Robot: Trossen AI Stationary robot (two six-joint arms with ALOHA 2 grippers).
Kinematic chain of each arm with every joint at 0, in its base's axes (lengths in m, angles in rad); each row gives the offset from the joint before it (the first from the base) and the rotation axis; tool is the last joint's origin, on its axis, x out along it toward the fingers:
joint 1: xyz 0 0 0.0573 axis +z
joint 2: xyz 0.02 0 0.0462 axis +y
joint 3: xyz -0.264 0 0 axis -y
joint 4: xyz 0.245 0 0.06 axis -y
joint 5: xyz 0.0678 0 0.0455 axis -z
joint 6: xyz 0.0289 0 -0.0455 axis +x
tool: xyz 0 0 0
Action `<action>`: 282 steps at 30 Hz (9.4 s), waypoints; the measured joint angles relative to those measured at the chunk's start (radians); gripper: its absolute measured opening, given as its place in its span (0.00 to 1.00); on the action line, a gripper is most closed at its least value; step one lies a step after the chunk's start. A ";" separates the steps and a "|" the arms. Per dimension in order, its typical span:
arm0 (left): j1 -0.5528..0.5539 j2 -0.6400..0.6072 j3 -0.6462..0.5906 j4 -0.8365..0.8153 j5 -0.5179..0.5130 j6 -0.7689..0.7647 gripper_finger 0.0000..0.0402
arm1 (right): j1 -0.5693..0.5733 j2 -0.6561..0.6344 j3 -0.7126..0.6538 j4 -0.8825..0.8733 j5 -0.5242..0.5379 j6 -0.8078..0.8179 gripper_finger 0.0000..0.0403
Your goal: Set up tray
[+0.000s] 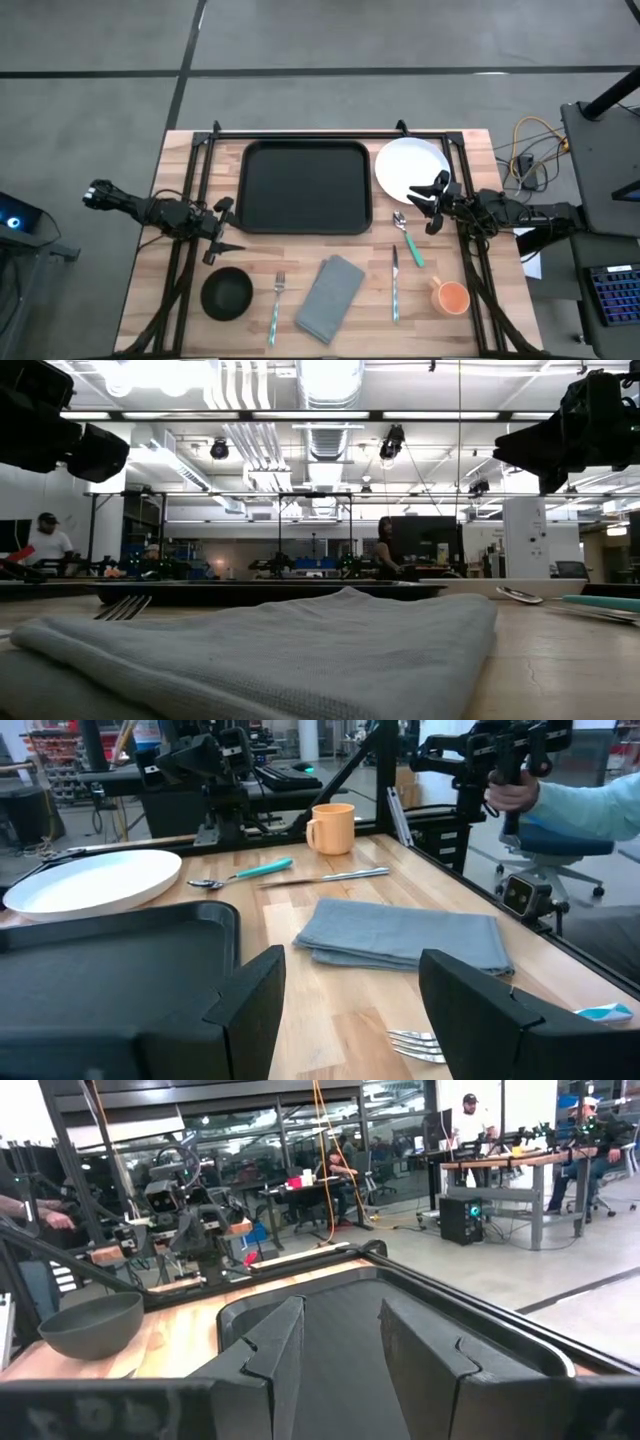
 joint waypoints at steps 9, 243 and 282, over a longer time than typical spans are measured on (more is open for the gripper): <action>0.000 0.000 0.000 0.024 -0.111 -0.089 0.52 | 0.001 0.117 0.187 -0.073 -0.256 0.038 0.38; 0.328 1.037 0.777 -0.172 -0.343 -0.120 0.06 | -0.182 1.888 2.101 -1.309 -0.378 -0.479 0.47; 1.094 0.898 0.123 0.528 -0.077 -0.016 0.06 | -0.155 1.019 0.606 -0.089 -0.700 -0.124 0.40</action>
